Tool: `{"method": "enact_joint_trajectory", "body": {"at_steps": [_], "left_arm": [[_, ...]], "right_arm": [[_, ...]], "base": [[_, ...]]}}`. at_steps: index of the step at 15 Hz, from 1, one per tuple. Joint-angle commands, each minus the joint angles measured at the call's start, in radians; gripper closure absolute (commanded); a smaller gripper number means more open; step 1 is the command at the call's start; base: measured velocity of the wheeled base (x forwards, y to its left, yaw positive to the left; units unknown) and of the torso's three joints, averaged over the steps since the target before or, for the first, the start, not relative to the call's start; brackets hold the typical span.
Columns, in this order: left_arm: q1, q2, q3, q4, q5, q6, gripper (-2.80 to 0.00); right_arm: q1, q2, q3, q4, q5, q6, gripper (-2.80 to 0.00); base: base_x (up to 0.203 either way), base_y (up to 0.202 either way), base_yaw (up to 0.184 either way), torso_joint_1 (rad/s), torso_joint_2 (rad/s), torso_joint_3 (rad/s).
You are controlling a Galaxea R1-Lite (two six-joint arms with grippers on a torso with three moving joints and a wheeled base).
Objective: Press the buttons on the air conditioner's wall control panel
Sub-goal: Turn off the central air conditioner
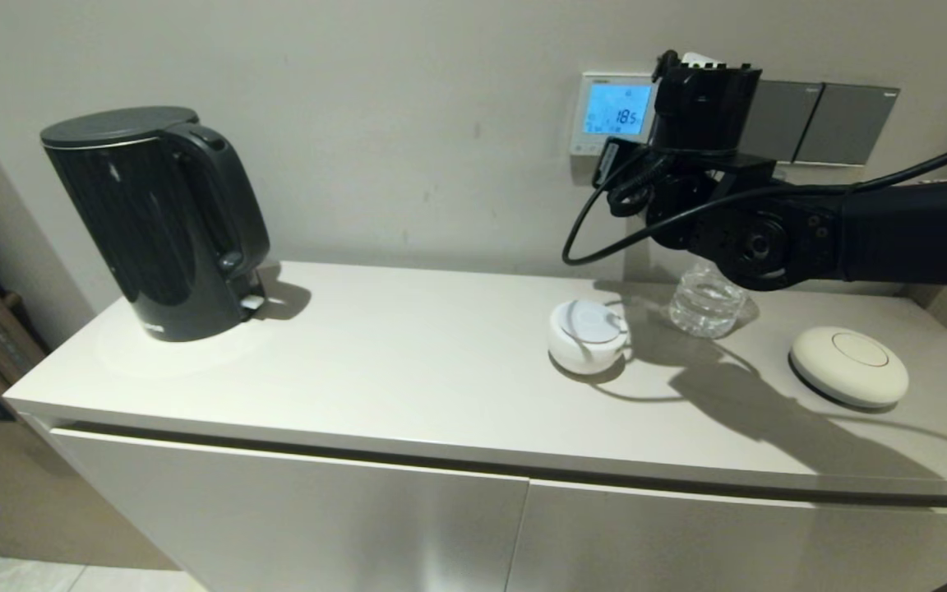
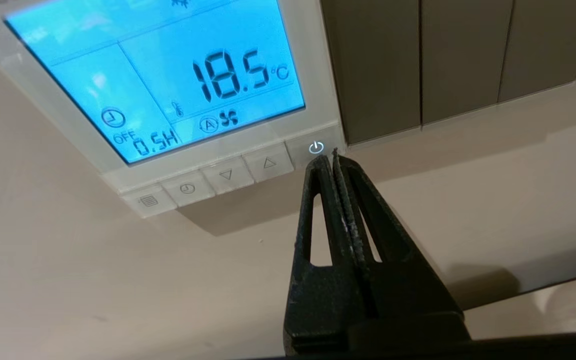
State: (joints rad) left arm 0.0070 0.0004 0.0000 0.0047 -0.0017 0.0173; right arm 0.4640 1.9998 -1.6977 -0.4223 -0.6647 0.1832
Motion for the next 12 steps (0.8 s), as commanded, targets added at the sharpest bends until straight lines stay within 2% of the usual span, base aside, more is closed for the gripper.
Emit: {"method": "enact_joint_trajectory", "body": {"at_steps": [1,9,12], "left_arm": [[0.001,0.0,0.0,0.0,0.0,0.0,0.0],[0.0,0.0,0.0,0.0,0.0,0.0,0.0],[-0.001,0.0,0.0,0.0,0.0,0.001,0.0]], "right_arm": [[-0.002,0.017,-0.008,-0.001,-0.001,0.001,0.0],[0.001,-0.004,-0.004,-0.001,-0.003,0.001,0.0],[0.043,-0.049,0.039,-0.003,-0.006,0.002,0.0]], "base": [[0.0,0.0,0.0,0.0,0.0,0.0],[0.0,0.0,0.0,0.0,0.0,0.0],[0.0,0.0,0.0,0.0,0.0,0.0]]}}
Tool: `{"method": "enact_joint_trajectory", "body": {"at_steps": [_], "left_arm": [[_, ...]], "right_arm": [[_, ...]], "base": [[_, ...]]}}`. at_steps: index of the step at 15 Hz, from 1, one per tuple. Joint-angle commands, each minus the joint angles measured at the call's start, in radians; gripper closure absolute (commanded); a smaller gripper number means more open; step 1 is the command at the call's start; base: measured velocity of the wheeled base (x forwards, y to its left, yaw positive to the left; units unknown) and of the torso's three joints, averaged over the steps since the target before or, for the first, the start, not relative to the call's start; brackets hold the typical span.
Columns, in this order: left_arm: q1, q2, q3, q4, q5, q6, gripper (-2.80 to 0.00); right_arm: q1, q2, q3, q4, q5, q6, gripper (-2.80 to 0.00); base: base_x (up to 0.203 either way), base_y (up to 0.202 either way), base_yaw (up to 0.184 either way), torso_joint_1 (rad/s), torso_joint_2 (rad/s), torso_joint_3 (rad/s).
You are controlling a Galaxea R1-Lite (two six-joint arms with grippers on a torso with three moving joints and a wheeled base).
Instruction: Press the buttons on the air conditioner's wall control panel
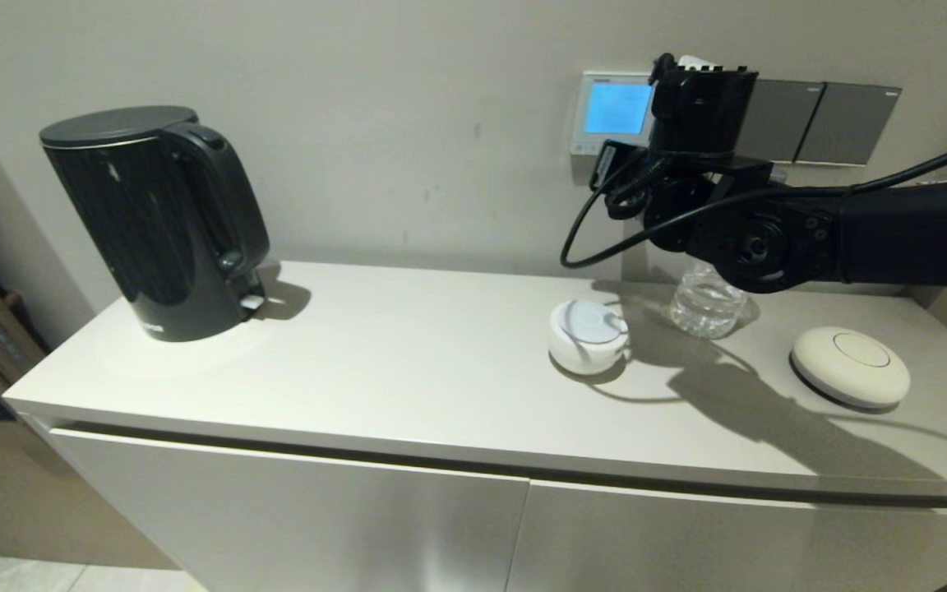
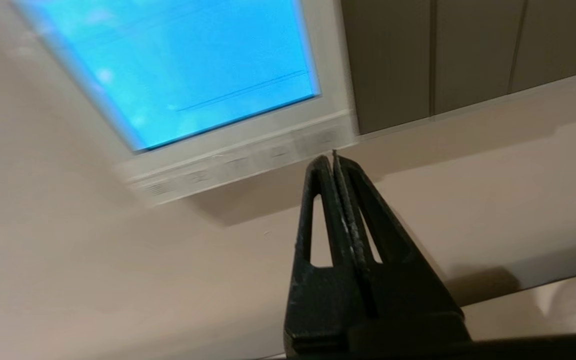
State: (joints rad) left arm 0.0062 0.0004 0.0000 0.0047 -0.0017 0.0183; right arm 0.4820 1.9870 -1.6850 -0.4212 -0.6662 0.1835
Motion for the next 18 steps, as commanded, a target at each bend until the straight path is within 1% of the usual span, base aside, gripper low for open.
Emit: {"method": "enact_joint_trajectory", "body": {"at_steps": [1,5,8,10,15,17,18], "left_arm": [[0.0,0.0,0.0,0.0,0.0,-0.001,0.0],[0.001,0.0,0.0,0.0,0.0,-0.001,0.0],[0.0,0.0,0.0,0.0,0.0,-0.001,0.0],[0.0,0.0,0.0,0.0,0.0,0.0,0.0],[0.001,0.0,0.0,0.0,0.0,-0.001,0.0],[0.001,0.0,0.0,0.0,0.0,-0.001,0.0],[0.001,0.0,0.0,0.0,0.0,-0.001,0.0]], "right_arm": [[0.043,-0.051,0.065,-0.008,-0.006,0.005,0.0],[0.126,-0.134,0.257,-0.019,-0.033,0.016,0.0],[0.178,-0.283,0.332,-0.013,-0.044,0.001,0.0],[0.179,-0.376,0.357,-0.007,-0.047,-0.035,0.0],[0.17,-0.594,0.455,0.016,-0.048,-0.167,0.0],[0.126,-0.7,0.469,0.079,-0.039,-0.206,0.0],[0.094,-0.759,0.464,0.12,-0.024,-0.243,0.0]], "base": [[0.0,0.0,0.0,0.0,0.0,0.0],[0.0,0.0,0.0,0.0,0.0,0.0],[0.0,0.0,0.0,0.0,0.0,0.0],[0.0,0.0,0.0,0.0,0.0,0.0],[0.0,0.0,0.0,0.0,0.0,0.0],[0.0,0.0,0.0,0.0,0.0,0.0],[0.0,0.0,0.0,0.0,0.0,0.0]]}}
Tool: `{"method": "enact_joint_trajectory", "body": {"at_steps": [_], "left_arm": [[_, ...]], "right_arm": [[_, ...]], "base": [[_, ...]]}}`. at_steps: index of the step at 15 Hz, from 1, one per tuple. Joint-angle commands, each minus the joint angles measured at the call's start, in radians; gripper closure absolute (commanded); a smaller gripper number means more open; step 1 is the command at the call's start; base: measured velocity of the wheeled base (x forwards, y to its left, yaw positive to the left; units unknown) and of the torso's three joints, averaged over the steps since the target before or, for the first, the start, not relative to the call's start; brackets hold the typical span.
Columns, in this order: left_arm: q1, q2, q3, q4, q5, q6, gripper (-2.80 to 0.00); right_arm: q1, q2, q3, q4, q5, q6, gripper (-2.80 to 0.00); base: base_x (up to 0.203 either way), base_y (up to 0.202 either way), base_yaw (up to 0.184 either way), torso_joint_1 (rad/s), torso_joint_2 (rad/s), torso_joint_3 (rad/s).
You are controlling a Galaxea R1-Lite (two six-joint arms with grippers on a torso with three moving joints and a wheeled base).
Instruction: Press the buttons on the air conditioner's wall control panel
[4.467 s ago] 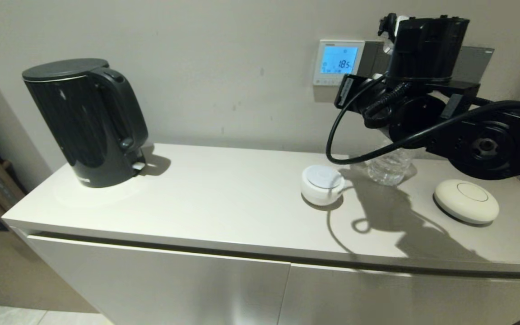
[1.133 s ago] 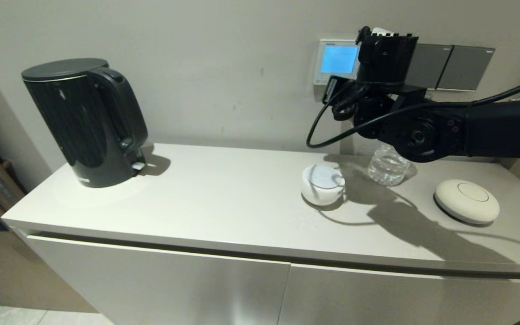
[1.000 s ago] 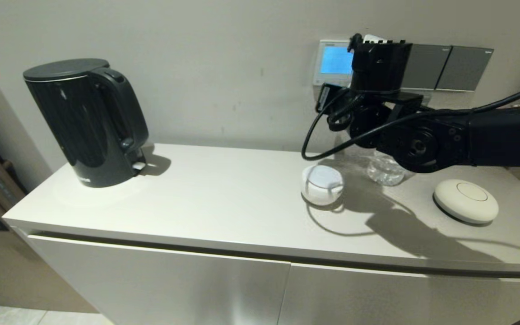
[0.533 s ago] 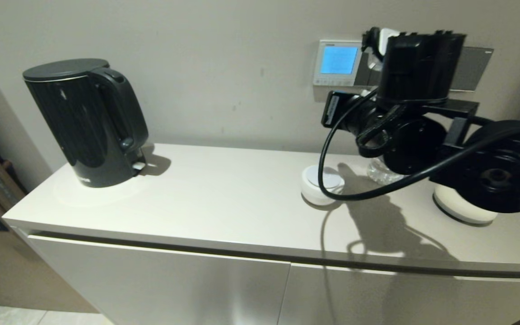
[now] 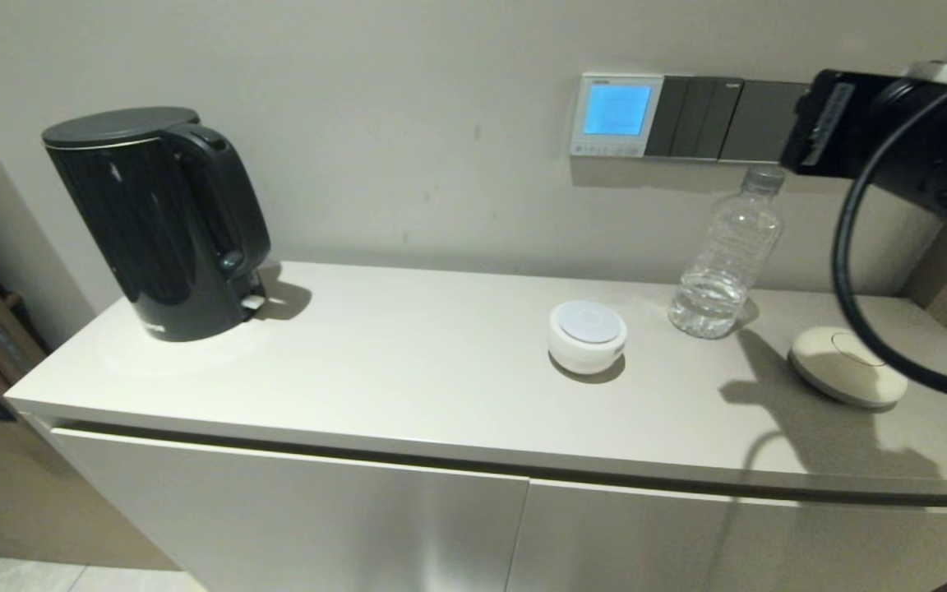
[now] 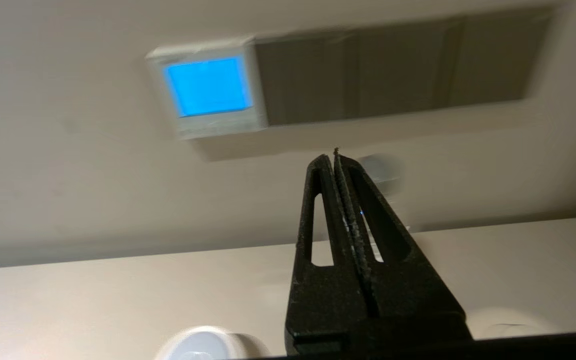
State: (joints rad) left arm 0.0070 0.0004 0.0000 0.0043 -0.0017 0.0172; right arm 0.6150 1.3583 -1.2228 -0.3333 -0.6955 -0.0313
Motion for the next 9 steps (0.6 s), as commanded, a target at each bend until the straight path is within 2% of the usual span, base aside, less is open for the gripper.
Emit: {"method": "enact_joint_trajectory", "body": {"at_steps": [1,3,5,6,9], "left_arm": [[0.0,0.0,0.0,0.0,0.0,0.0,0.0],[0.001,0.0,0.0,0.0,0.0,0.0,0.0],[0.0,0.0,0.0,0.0,0.0,0.001,0.0],[0.001,0.0,0.0,0.0,0.0,0.001,0.0],[0.001,0.0,0.0,0.0,0.0,0.0,0.0]], "right_arm": [[-0.07,-0.198,-0.01,0.075,0.03,-0.077,0.0],[-0.134,-0.323,-0.045,0.184,0.08,-0.143,0.0],[-0.207,-0.45,-0.044,0.289,0.145,-0.162,0.0],[-0.257,-0.509,-0.015,0.326,0.188,-0.156,0.0],[-0.407,-0.674,0.195,0.393,0.349,-0.098,0.0]], "base": [[0.0,0.0,0.0,0.0,0.0,0.0],[0.0,0.0,0.0,0.0,0.0,0.0],[0.0,0.0,0.0,0.0,0.0,0.0],[0.0,0.0,0.0,0.0,0.0,0.0],[0.0,0.0,0.0,0.0,0.0,0.0]]}}
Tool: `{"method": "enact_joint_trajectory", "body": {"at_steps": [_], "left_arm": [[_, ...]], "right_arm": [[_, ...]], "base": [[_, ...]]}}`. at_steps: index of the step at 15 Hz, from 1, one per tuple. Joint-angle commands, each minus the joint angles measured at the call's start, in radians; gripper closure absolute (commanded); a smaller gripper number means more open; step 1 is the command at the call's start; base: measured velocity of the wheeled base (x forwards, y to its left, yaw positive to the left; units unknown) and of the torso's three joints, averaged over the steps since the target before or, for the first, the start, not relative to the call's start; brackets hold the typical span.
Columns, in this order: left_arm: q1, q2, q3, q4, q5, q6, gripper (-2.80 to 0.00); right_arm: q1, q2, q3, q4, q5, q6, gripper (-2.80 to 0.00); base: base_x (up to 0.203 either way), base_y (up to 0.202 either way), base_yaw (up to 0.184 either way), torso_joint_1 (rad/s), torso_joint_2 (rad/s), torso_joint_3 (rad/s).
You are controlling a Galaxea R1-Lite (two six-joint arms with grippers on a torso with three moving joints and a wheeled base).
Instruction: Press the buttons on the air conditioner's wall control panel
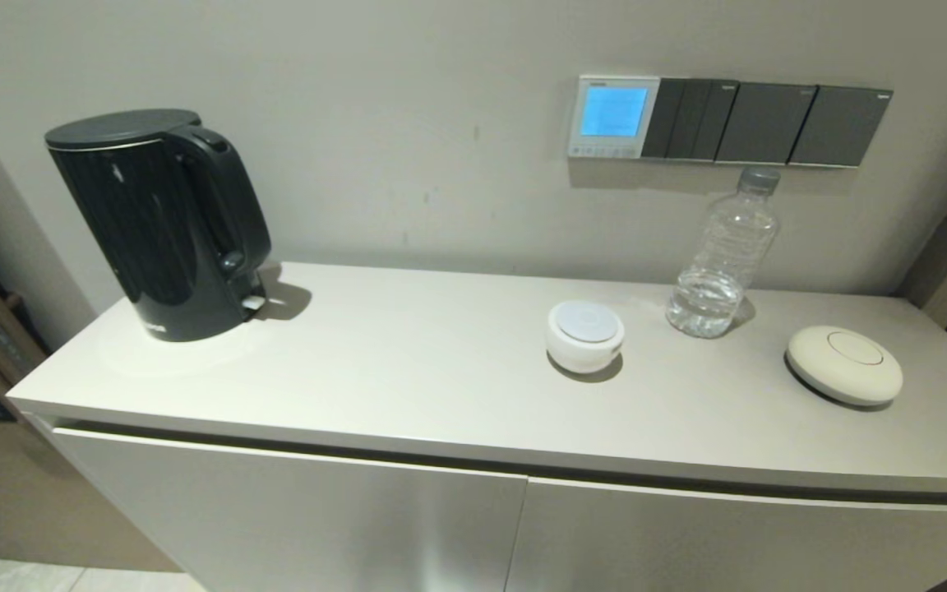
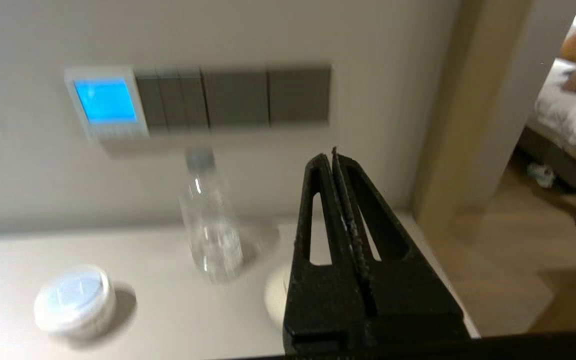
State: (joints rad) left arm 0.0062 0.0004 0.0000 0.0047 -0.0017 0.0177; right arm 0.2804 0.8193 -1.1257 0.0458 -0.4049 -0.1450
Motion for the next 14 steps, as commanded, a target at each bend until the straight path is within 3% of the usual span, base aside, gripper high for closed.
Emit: {"method": "enact_joint_trajectory", "body": {"at_steps": [1,5,9,14], "left_arm": [[0.001,0.0,0.0,0.0,0.0,0.0,0.0],[0.0,0.0,0.0,0.0,0.0,0.001,0.0],[0.001,0.0,0.0,0.0,0.0,-0.001,0.0],[0.001,0.0,0.0,0.0,0.0,0.0,0.0]], "right_arm": [[-0.114,-0.189,0.181,0.026,0.115,0.043,0.0],[-0.209,-0.384,0.543,0.042,0.259,0.125,0.0],[-0.258,-0.593,0.852,0.041,0.352,0.145,0.0],[-0.274,-0.743,1.014,0.034,0.389,0.144,0.0]], "base": [[0.0,0.0,0.0,0.0,0.0,0.0],[0.0,0.0,0.0,0.0,0.0,0.0],[0.0,0.0,0.0,0.0,0.0,0.0],[0.0,0.0,0.0,0.0,0.0,0.0]]}}
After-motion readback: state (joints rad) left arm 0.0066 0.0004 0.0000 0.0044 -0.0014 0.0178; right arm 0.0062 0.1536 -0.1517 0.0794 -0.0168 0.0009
